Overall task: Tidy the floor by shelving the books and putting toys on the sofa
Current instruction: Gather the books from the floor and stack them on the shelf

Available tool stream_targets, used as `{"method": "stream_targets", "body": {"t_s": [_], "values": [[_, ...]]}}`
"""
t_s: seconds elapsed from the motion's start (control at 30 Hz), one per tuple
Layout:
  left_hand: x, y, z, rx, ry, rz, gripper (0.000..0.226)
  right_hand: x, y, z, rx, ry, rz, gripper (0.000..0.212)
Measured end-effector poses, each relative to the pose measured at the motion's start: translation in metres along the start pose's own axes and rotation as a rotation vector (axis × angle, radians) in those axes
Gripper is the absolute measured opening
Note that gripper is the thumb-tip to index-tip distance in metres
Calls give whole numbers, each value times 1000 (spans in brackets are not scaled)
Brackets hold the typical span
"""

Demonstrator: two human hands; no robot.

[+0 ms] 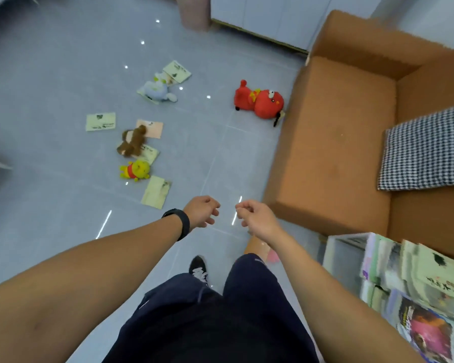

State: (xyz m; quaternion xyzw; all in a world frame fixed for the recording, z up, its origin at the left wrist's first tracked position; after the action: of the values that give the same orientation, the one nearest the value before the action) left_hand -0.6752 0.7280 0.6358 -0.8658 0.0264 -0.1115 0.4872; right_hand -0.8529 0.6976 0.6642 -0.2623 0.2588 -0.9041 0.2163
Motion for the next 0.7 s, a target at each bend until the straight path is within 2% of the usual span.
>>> {"method": "stream_targets", "body": {"t_s": [0.13, 0.37, 0.53, 0.7], "values": [[55, 10, 22, 74, -198, -66, 26, -30, 43, 55, 64, -134, 147, 18], [125, 54, -2, 144, -287, -103, 27, -65, 140, 133, 137, -186, 270, 18], [196, 123, -69, 130, -371, -199, 27, -68, 243, 185, 174, -241, 379, 18], [249, 172, -140, 121, -436, -261, 23, -38, 339, 243, 225, -286, 380, 16]]}}
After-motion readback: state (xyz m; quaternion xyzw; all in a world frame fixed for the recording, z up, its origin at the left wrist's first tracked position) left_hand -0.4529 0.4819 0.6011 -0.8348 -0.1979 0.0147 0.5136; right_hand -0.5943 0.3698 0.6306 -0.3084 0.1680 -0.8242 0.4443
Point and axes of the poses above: each hand's wrist, its own y-axis towards the middle knuckle, its own x-axis out of the back of the hand, z = x × y, the point moved 6 cm from there along y, towards the middle knuckle, and after that the axes turned 5 degrees about x, right-handed, at the moved point
